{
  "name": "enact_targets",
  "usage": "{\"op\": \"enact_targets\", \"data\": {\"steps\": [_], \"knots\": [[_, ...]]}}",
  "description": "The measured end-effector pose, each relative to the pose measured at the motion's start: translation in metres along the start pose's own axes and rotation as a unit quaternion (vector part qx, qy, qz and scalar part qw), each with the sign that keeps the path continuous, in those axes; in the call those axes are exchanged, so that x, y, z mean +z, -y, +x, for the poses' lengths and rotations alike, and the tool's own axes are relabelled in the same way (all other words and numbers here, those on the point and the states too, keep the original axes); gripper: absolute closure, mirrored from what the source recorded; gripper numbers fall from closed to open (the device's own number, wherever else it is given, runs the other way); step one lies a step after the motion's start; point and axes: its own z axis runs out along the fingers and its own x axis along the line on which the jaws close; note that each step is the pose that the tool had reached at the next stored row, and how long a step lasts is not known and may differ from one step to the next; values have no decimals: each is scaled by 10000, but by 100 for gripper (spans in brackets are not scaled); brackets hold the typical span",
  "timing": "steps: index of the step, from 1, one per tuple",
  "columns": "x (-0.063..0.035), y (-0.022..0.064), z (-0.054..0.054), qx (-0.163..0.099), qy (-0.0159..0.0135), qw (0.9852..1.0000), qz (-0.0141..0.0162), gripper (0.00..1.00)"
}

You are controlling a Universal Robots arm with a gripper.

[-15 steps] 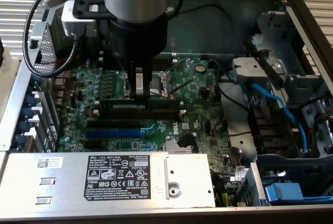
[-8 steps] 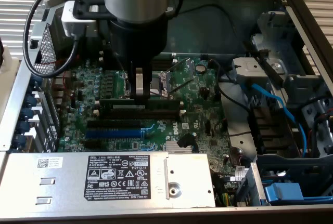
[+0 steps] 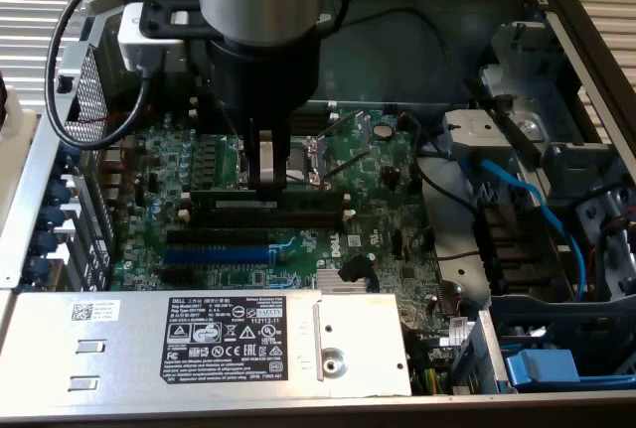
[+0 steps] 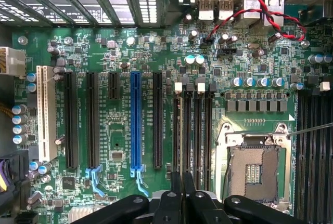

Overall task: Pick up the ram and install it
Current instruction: 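Insert the ram into the slot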

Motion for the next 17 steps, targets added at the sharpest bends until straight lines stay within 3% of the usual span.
{"op": "enact_targets", "data": {"steps": [17], "knots": [[9,-7,1,0,0,10000,0,88]]}}
